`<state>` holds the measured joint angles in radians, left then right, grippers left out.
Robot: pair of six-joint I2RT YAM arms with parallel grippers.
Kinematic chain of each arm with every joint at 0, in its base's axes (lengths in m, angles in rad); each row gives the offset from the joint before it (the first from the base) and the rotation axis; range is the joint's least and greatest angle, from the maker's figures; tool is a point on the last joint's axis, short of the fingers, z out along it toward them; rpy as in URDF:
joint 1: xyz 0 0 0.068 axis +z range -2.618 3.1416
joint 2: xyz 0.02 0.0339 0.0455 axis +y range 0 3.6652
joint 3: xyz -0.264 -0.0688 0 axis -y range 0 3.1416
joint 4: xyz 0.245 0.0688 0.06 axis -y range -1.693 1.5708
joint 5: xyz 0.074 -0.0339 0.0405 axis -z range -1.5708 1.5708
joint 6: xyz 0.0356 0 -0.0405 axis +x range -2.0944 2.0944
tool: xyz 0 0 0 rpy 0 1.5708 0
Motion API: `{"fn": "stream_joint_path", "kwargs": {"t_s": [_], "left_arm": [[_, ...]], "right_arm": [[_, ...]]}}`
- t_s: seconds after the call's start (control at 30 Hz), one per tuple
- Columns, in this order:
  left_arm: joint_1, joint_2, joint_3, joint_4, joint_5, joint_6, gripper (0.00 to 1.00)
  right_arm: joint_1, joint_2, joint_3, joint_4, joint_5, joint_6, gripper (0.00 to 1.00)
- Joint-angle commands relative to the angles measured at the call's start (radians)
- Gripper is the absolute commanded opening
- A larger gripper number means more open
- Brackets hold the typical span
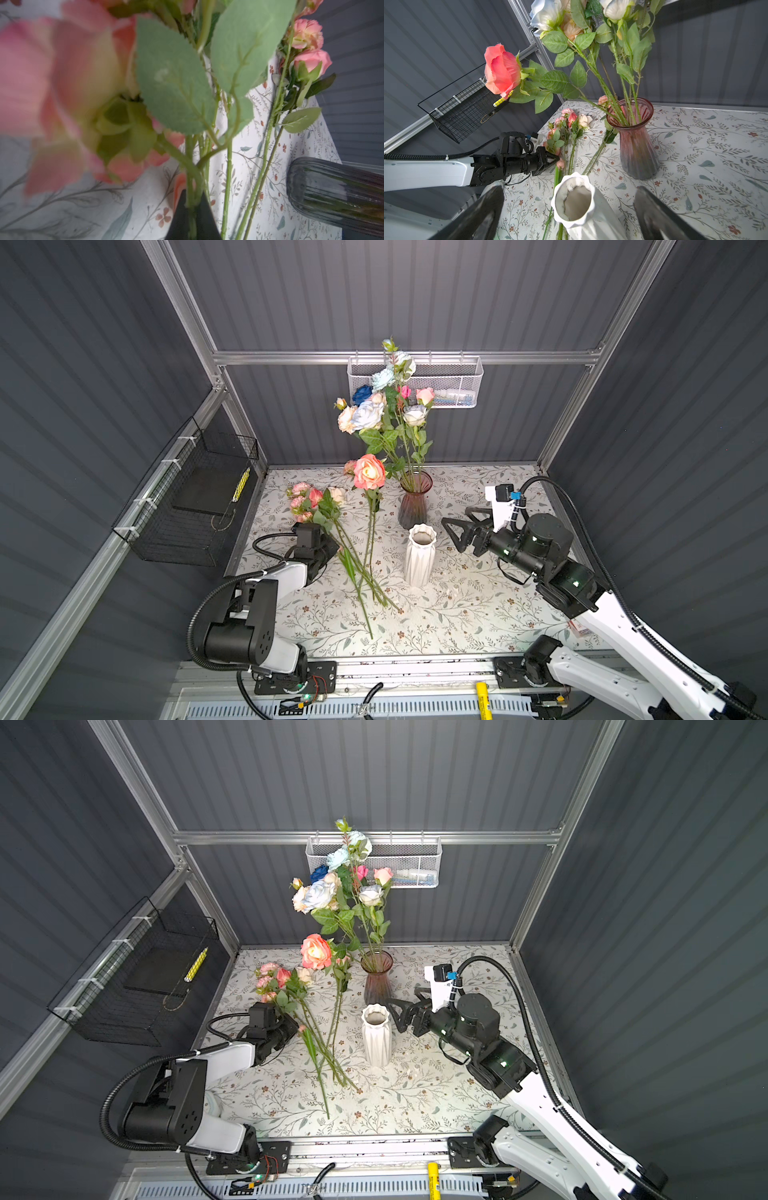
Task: Arrange the flowers into the vase
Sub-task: 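Open and withdraw the right gripper while the left grasps pink spray stems, then lift the pink rose spray upward off the table with the left gripper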
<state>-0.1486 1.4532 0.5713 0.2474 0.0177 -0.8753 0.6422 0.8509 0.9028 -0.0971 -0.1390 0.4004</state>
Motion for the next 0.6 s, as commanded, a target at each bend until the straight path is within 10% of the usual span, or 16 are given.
{"fn": "stream_joint_path", "kwargs": {"t_s": [0.0,0.27,0.4,0.57], "left_arm": [[0.007,-0.096,0.033,-0.011,-0.06,0.018,0.01],[0.007,-0.251,0.116,-0.193,-0.132,0.075,0.06],[0.007,-0.244,0.146,-0.279,-0.113,0.062,0.75],[0.006,-0.345,0.121,-0.318,-0.066,0.022,0.89]], "right_arm": [[-0.003,0.001,-0.009,0.017,-0.028,-0.014,0.99],[-0.003,0.011,0.015,-0.005,-0.039,-0.023,0.99],[-0.004,0.018,0.021,-0.012,-0.053,-0.02,0.99],[-0.005,0.019,0.018,-0.011,-0.045,-0.005,0.99]]}}
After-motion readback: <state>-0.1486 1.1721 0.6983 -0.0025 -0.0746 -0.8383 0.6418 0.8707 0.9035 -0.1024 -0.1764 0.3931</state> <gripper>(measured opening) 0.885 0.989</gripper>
